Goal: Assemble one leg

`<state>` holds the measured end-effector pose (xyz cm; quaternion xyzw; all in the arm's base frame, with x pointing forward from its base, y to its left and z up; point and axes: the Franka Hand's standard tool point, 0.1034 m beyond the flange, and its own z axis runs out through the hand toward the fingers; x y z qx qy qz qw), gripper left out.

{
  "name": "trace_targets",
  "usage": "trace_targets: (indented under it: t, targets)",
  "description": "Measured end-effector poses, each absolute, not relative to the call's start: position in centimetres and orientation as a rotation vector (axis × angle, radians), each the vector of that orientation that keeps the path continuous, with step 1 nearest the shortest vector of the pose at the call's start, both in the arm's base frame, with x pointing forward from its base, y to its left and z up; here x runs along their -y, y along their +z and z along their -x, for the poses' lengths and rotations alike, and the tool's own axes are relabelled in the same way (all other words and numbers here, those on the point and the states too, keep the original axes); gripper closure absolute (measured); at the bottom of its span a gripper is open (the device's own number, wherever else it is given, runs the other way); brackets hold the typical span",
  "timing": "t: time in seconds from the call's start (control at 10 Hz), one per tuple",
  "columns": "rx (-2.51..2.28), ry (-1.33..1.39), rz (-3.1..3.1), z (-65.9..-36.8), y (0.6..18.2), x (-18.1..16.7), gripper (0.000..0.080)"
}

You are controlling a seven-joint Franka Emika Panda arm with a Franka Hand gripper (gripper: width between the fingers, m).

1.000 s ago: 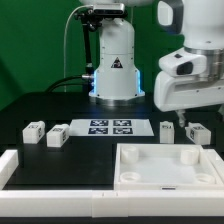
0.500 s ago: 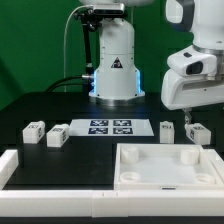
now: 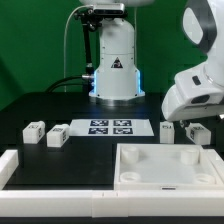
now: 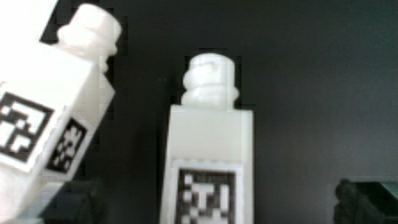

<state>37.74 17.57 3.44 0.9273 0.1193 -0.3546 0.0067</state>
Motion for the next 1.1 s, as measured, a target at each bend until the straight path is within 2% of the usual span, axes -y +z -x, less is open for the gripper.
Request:
trace_targets:
  t: [0.2, 0.5, 0.8, 1.1]
  targets:
    - [-0.372, -1.339, -2.796, -38.2, 3.0, -17.9, 0.0151]
    - [-0.365, -1.312, -2.814, -38.8, 2.9, -17.9, 0.0151]
    - [-0.346, -1.252, -2.852, -38.9, 1.5, -17.8, 0.0151]
    - [-0.338, -1.242, -2.857, -38.7, 1.0, -17.5, 0.0151]
